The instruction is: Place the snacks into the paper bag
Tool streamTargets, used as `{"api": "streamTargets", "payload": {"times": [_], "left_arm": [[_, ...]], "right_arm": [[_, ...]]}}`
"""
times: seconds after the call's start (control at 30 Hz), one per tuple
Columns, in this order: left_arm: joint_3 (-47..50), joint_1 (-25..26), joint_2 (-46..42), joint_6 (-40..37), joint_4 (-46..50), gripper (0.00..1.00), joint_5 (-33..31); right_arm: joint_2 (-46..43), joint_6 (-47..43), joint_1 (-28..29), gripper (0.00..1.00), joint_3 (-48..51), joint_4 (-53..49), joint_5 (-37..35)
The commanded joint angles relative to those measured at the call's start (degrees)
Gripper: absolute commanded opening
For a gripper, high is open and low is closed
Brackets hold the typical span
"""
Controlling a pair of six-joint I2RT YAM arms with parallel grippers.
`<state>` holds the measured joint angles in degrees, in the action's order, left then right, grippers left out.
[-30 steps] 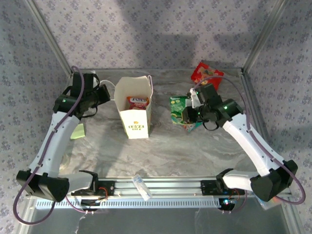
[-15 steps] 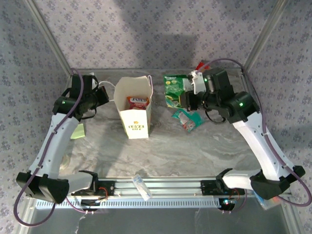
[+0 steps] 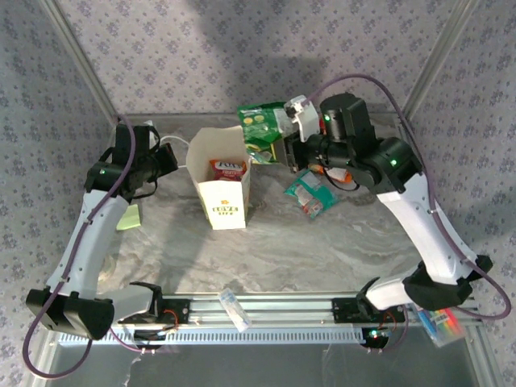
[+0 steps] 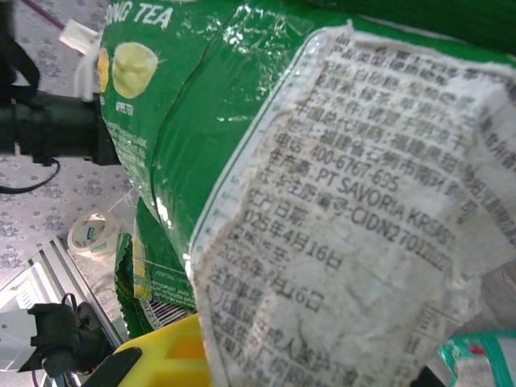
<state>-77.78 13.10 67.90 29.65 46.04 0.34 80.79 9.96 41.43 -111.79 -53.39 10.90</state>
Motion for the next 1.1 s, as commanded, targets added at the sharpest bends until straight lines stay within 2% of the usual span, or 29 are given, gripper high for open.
{"api": "streamTargets", "payload": {"times": [0.0, 0.27, 0.63, 1.07], "left_arm": [[0.35, -0.53, -1.19, -1.26, -0.78, 0.04, -0.91], [0.71, -0.86, -1.47, -1.25, -1.59, 0.04, -0.16], [1.53, -2.27, -2.32, -1.06, -2.54, 0.04, 2.12], [1.49, -2.71, -2.51, -1.0, -2.41, 0.04, 3.49]], "right_arm": [[2.04, -2.56, 1.64, 0.17, -3.47, 5.01, -0.25], [8.74, -3.45, 4.52, 0.16, -8.23, 9.96, 0.86], [20.69, -4.34, 6.15, 0.17, -17.56, 4.74, 2.14], [27.21, -2.25, 6.29, 0.17, -20.66, 2.43, 1.01]]}}
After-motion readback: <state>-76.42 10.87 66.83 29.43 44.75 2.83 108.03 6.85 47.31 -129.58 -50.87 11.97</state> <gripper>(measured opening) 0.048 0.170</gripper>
